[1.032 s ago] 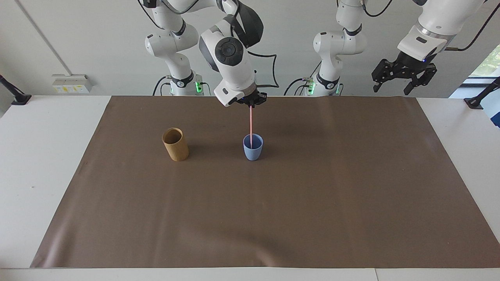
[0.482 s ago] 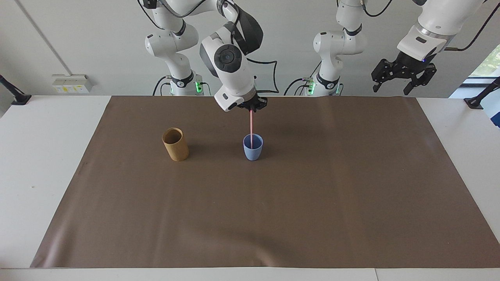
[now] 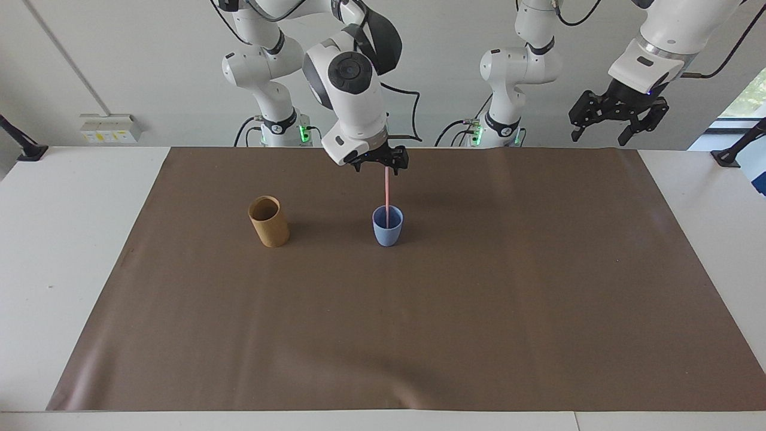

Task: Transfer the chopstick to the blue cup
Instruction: 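Open the right gripper and withdraw it from the blue cup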

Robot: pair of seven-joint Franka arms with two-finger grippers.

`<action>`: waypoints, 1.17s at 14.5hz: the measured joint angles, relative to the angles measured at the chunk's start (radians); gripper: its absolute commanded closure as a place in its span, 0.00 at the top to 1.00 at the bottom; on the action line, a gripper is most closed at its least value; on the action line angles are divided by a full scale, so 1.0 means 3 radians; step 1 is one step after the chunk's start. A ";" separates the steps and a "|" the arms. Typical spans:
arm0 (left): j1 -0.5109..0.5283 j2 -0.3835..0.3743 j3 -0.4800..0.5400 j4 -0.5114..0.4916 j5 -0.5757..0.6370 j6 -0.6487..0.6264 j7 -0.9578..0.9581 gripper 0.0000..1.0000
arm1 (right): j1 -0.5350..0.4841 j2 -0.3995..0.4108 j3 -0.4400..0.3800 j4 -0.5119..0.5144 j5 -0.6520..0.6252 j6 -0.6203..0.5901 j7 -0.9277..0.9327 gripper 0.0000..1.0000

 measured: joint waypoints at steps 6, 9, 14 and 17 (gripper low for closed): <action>0.0000 0.0000 -0.0001 0.0000 0.0000 0.0001 0.0000 1.00 | -0.0290 -0.0215 -0.0040 0.0016 -0.0521 0.0138 -0.0636 1.00; 0.0000 0.0000 -0.0001 0.0000 0.0000 0.0001 0.0026 1.00 | -0.0548 -0.0328 -0.0047 0.0050 -0.0580 0.0147 -0.0891 1.00; 0.0000 0.0000 0.0006 0.0001 0.0004 0.0003 0.0086 1.00 | -0.0874 -0.0560 -0.0056 0.0080 -0.0582 0.0128 -0.1074 1.00; 0.0001 0.0000 0.0012 0.0002 0.0005 0.0003 0.0119 1.00 | -0.0995 -0.0642 -0.0058 0.0098 -0.0582 0.0033 -0.1108 1.00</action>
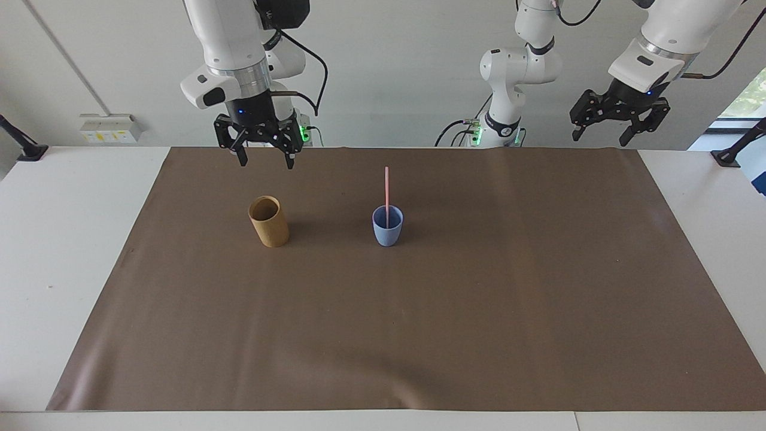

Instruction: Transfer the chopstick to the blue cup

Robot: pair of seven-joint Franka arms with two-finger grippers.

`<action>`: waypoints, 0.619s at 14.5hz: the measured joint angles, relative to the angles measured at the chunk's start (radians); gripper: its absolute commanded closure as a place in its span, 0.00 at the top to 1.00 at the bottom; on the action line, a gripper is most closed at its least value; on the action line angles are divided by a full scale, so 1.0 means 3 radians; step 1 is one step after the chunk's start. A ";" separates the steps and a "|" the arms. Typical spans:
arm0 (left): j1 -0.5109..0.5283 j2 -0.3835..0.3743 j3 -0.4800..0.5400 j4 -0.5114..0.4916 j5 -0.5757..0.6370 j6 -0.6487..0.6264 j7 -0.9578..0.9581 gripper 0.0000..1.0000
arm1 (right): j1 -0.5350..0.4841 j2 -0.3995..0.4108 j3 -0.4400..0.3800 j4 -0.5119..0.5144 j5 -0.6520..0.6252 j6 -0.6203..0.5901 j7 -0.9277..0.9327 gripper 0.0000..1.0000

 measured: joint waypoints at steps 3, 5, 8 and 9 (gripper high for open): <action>0.0000 0.0000 0.0002 0.0000 0.0001 0.0000 0.0004 1.00 | -0.0185 -0.0031 -0.0001 0.0078 0.0001 -0.0146 -0.0166 1.00; 0.0000 0.0000 0.0002 0.0000 0.0001 -0.0001 0.0004 1.00 | -0.0318 -0.0082 -0.0011 0.0114 0.0002 -0.0235 -0.0249 1.00; 0.0000 -0.0001 0.0002 0.0000 0.0001 -0.0002 0.0005 1.00 | -0.0415 -0.0188 -0.0117 0.0141 0.0004 -0.0432 -0.0345 1.00; 0.0000 -0.0001 0.0002 0.0000 0.0001 -0.0003 0.0005 1.00 | -0.0420 -0.0215 -0.0180 0.0152 0.0004 -0.0474 -0.0408 1.00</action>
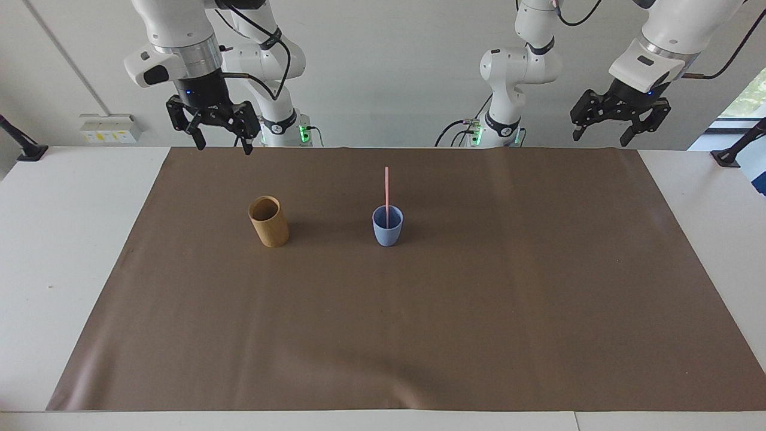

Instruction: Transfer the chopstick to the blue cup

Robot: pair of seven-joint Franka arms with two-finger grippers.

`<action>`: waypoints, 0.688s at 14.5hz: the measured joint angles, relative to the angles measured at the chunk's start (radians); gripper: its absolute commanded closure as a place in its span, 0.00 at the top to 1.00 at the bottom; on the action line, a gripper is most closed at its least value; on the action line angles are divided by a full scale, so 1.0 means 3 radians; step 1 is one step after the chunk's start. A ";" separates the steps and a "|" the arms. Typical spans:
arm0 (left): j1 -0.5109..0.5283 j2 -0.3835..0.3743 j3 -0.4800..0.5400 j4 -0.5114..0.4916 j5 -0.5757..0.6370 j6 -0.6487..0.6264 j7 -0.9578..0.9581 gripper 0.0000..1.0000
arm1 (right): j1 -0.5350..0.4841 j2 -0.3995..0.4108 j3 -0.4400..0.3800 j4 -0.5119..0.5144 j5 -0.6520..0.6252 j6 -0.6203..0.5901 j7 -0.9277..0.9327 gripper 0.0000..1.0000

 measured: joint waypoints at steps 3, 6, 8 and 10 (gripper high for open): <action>0.0000 0.0000 -0.0002 0.0000 0.0000 -0.0001 0.0001 1.00 | -0.0009 -0.0054 -0.0151 -0.0001 0.0000 -0.0046 -0.0105 1.00; 0.0000 0.0000 -0.0002 0.0000 0.0000 -0.0002 0.0001 1.00 | -0.0036 -0.0054 -0.0175 -0.0094 0.0000 -0.0060 -0.0191 1.00; 0.0000 0.0000 -0.0002 0.0000 0.0000 -0.0002 0.0001 1.00 | -0.0036 -0.0055 -0.0176 -0.0203 0.0000 -0.0052 -0.0213 1.00; 0.0000 0.0000 -0.0002 0.0000 0.0000 -0.0002 0.0001 1.00 | -0.0033 -0.0061 -0.0175 -0.0258 -0.0001 -0.0043 -0.0250 1.00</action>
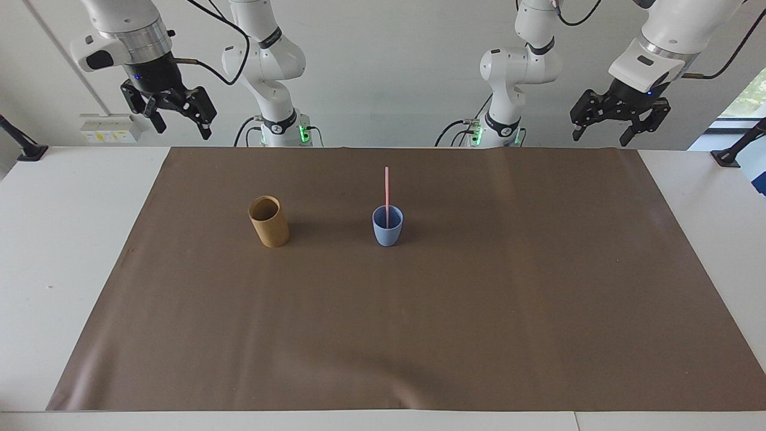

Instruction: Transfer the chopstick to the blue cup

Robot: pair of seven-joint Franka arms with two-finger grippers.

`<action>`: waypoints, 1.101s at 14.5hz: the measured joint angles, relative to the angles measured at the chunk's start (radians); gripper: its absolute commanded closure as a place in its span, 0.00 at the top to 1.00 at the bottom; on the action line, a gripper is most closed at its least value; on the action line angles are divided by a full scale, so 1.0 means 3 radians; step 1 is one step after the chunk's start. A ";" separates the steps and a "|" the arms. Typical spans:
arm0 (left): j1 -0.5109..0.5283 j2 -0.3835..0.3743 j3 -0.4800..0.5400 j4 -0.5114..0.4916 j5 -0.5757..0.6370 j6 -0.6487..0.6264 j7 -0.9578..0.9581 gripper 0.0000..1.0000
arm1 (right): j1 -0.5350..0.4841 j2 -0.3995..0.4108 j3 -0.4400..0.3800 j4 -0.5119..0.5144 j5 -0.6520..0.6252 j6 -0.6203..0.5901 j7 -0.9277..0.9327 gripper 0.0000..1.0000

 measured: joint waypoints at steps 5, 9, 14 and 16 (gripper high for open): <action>0.0000 0.0000 0.0000 0.0000 0.0000 0.0000 0.0000 1.00 | 0.0004 -0.0058 0.0024 -0.0067 0.0000 0.0011 -0.0065 1.00; 0.0000 0.0000 0.0000 0.0000 0.0000 0.0000 0.0000 1.00 | 0.0005 -0.0093 0.0034 -0.0112 0.0000 0.0013 -0.0068 1.00; 0.0000 0.0000 0.0000 0.0000 0.0000 0.0000 0.0000 1.00 | 0.0004 -0.0094 0.0033 -0.0118 0.0000 0.0018 -0.0068 1.00; 0.0000 0.0000 0.0000 0.0000 0.0000 0.0000 0.0000 1.00 | 0.0004 -0.0094 0.0033 -0.0118 0.0000 0.0018 -0.0068 1.00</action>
